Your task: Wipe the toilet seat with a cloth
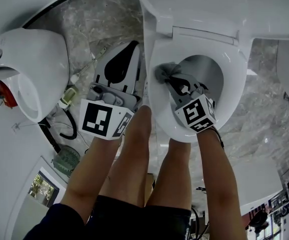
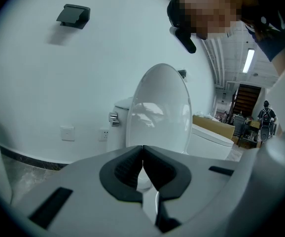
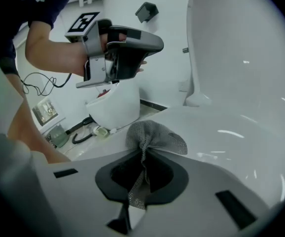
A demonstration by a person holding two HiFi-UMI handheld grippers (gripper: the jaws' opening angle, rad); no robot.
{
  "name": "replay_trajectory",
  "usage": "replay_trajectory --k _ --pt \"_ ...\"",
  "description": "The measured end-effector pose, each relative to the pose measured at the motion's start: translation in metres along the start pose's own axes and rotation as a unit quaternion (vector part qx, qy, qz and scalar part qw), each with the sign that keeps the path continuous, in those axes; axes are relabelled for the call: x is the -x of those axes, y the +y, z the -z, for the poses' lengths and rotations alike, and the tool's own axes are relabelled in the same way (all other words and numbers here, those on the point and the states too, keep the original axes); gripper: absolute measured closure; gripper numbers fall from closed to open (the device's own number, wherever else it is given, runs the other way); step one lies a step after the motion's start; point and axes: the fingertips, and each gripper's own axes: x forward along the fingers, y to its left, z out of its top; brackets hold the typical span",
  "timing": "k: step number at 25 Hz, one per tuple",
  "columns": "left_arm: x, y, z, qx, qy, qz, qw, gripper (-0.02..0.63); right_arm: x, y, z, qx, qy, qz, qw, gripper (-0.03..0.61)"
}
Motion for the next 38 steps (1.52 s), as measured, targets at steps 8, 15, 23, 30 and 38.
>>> replay_trajectory --k 8,15,23,30,38 --pt "0.002 0.008 0.001 0.003 -0.005 -0.01 0.9999 0.594 0.002 -0.067 -0.065 -0.037 -0.103 0.081 0.991 0.543" --pt "0.003 0.01 -0.004 0.006 -0.009 -0.015 0.9998 0.594 0.004 0.045 -0.001 -0.001 -0.028 -0.073 0.997 0.542" --pt "0.009 0.014 -0.002 0.006 -0.01 -0.025 0.9996 0.594 0.011 0.059 0.023 -0.035 -0.019 -0.092 0.995 0.541" --pt "0.014 0.01 0.005 0.012 -0.007 -0.029 0.9995 0.594 -0.008 -0.045 -0.063 -0.049 -0.106 0.056 0.992 0.541" --pt "0.02 0.015 0.001 0.007 -0.009 -0.034 0.9994 0.594 -0.016 0.005 -0.058 -0.004 -0.093 -0.022 0.995 0.541"
